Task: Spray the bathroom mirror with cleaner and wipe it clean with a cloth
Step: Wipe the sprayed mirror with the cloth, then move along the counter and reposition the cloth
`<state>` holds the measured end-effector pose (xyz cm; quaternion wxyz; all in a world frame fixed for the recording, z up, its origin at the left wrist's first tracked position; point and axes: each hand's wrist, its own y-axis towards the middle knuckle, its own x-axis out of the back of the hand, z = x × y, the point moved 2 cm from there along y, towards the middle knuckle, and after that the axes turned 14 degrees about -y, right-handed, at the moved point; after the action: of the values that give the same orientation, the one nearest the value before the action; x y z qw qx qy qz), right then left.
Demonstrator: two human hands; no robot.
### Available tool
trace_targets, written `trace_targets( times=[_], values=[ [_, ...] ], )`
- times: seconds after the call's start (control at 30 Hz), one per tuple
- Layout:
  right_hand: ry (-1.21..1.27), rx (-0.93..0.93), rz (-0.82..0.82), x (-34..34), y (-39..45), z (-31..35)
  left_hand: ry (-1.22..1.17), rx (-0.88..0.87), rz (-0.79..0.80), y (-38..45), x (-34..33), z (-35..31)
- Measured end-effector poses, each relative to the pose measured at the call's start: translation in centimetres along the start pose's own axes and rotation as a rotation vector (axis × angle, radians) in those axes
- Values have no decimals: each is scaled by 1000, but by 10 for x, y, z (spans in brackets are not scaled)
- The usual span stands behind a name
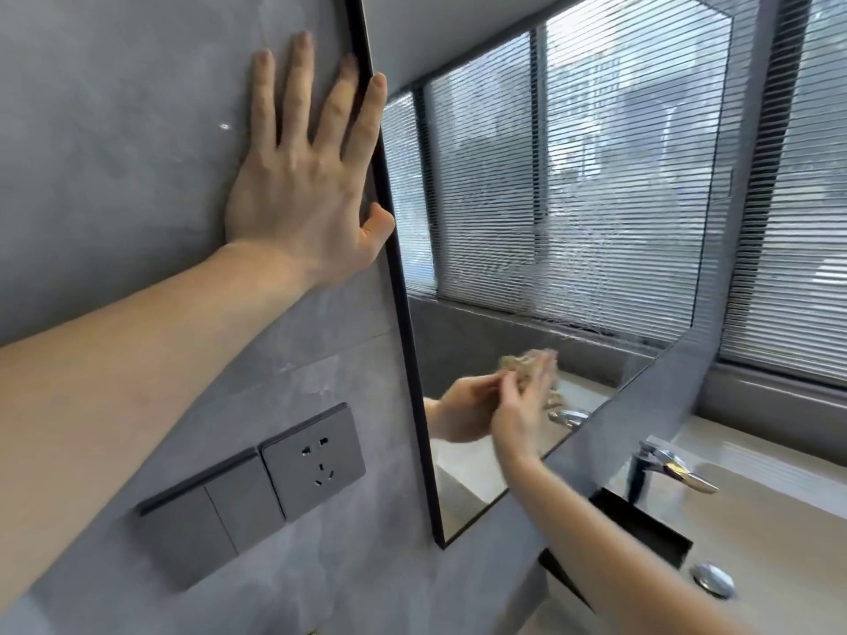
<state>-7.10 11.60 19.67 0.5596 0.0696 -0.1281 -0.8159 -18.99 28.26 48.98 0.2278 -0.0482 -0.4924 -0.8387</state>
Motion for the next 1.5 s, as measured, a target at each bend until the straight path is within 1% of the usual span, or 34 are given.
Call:
trace_targets(
  times=[0.07, 0.17, 0.27, 0.3, 0.37, 0.5, 0.57, 0.63, 0.73, 0.8, 0.9, 1.0, 1.07, 1.1, 1.2, 1.27, 1.4, 1.5],
  values=[
    [-37, 129, 94, -15, -48, 9, -20, 8, 8, 0, 2, 0],
    [-90, 270, 173, -27, -118, 16, -40, 30, 37, -1, 5, 0],
    [-153, 338, 235, -26, -158, 11, -70, 44, 82, -2, 10, 0],
    [-177, 331, 265, -22, -164, 7, -103, 59, 97, -2, 12, -1],
    [-203, 292, 312, -7, -168, -4, -239, 121, 124, -5, 18, -11],
    [-145, 62, 438, 41, -170, -30, -630, 237, 219, -35, 26, -72],
    [-131, -41, 427, 69, -175, -45, -804, 268, 263, -55, 31, -108],
    [-137, -95, 410, 99, -185, -56, -956, 267, 342, -74, 39, -142],
    [-165, -198, 363, 145, -202, -72, -1167, 206, 517, -104, 50, -190],
    [-162, -273, 336, 177, -215, -83, -1301, 170, 590, -126, 61, -220],
    [-142, -365, 267, 222, -241, -93, -1468, 173, 701, -159, 84, -262],
    [-61, -422, 168, 263, -268, -107, -1564, 123, 832, -197, 106, -303],
    [-100, -465, 129, 292, -292, -122, -1612, 96, 919, -224, 112, -326],
    [-161, -490, 123, 304, -304, -133, -1627, 83, 963, -238, 113, -335],
    [-493, -498, 178, 335, -339, -168, -1637, 46, 1091, -281, 113, -362],
    [-658, -508, 234, 347, -355, -190, -1631, 61, 1179, -314, 109, -379],
    [-827, -567, 318, 354, -378, -244, -1633, 128, 1351, -379, 106, -409],
    [-984, -620, 481, 359, -391, -286, -1598, 120, 1474, -418, 113, -429]
  ],
)
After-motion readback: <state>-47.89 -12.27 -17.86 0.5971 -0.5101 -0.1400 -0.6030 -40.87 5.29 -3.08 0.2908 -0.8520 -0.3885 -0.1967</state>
